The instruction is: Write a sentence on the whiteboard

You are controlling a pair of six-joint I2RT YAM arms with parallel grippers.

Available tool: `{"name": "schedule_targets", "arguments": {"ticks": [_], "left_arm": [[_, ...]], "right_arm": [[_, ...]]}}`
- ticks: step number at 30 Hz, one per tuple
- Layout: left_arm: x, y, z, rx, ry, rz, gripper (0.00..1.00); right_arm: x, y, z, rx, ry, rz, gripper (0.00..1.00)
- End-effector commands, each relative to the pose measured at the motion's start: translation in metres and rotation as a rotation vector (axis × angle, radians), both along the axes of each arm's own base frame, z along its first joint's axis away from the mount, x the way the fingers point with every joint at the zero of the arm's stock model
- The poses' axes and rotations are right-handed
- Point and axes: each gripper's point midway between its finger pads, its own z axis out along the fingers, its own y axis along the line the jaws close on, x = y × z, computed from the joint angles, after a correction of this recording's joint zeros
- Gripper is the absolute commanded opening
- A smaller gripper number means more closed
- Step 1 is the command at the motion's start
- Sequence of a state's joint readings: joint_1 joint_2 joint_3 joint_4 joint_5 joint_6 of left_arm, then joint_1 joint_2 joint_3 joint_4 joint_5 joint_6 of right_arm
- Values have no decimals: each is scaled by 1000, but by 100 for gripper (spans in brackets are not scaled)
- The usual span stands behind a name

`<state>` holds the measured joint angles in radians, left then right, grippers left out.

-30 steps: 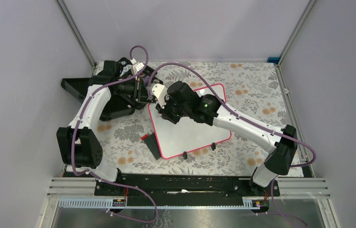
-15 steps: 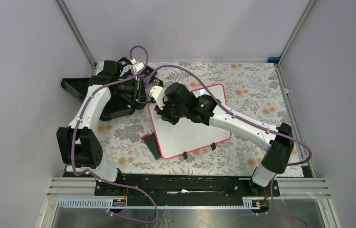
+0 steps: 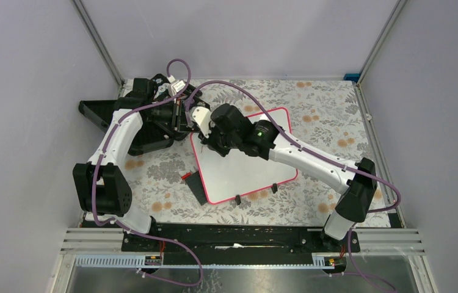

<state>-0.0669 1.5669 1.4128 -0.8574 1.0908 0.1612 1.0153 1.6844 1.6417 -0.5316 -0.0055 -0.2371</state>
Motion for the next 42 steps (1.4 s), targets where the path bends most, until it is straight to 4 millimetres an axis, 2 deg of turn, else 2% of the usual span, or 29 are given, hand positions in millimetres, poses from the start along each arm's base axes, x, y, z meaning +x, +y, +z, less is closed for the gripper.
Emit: {"name": "schedule_targets", "arguments": {"ticks": [1, 10, 15, 37, 42], "left_arm": [[3, 1, 4, -2, -42, -2, 0], [4, 1, 3, -2, -40, -2, 0], [5, 1, 3, -1, -40, 0, 0], [5, 1, 1, 4, -37, 2, 0], [5, 1, 1, 4, -37, 2, 0]], "right_arm": [[22, 0, 16, 14, -69, -52, 0], [33, -7, 28, 28, -96, -80, 0], [33, -8, 26, 24, -91, -79, 0], [-1, -22, -5, 2, 29, -19, 0], [-2, -22, -3, 7, 27, -15, 0]]}}
